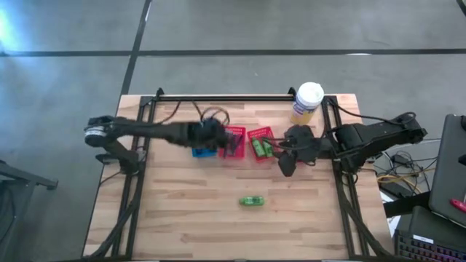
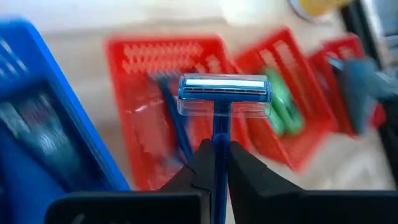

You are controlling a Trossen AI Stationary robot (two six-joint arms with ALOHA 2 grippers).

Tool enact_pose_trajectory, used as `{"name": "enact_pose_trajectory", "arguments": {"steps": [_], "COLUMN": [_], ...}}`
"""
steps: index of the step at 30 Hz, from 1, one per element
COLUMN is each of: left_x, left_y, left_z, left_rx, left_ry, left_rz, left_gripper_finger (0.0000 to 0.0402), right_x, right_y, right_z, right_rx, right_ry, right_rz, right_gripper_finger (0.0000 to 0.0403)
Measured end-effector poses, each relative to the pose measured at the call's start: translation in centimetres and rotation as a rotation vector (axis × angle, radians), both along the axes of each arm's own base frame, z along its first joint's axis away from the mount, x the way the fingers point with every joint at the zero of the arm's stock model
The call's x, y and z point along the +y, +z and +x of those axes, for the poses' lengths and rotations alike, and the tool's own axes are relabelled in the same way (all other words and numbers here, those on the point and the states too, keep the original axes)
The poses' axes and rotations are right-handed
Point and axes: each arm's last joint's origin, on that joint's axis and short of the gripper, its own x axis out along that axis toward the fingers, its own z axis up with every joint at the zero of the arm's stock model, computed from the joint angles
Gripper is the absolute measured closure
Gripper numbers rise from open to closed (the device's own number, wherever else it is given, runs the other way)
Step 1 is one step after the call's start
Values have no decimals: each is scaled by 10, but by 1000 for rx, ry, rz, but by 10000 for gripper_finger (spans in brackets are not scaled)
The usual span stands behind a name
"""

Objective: Pick & Place Travel size toiletries
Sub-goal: Put the razor into the left red bin, then put the shampoo into the middle red bin

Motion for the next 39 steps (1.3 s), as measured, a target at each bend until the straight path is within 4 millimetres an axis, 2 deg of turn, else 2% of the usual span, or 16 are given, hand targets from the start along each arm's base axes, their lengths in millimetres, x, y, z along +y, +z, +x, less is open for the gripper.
{"name": "enact_pose_trajectory", "arguments": {"steps": [4,8,18,24,28,33,36,39], "left_x": [39,59,63,64,64,60,45,17], "left_y": [-6,-14,-47,-55,-50,-32,-14,7], "left_z": [2,7,24,27,25,21,20,19], "left_rx": [35,56,127,144,130,96,50,-2], "left_ry": [-12,-19,-70,-69,-70,-125,-290,-527], "left_rz": [-9,-30,-80,-86,-80,-33,50,161], "left_gripper_finger": [379,379,365,320,276,231,219,217], "right_x": [-1,0,-3,-3,-3,-4,-3,-1], "right_y": [-3,-9,-16,-15,-15,-16,-17,-18], "right_z": [-1,4,10,8,8,6,6,5], "right_rx": [6,30,64,56,61,85,99,141], "right_ry": [-56,-80,-127,-139,-140,-134,-103,-29], "right_rz": [9,15,-2,9,9,2,3,23], "right_gripper_finger": [170,170,170,170,170,170,170,170]}}
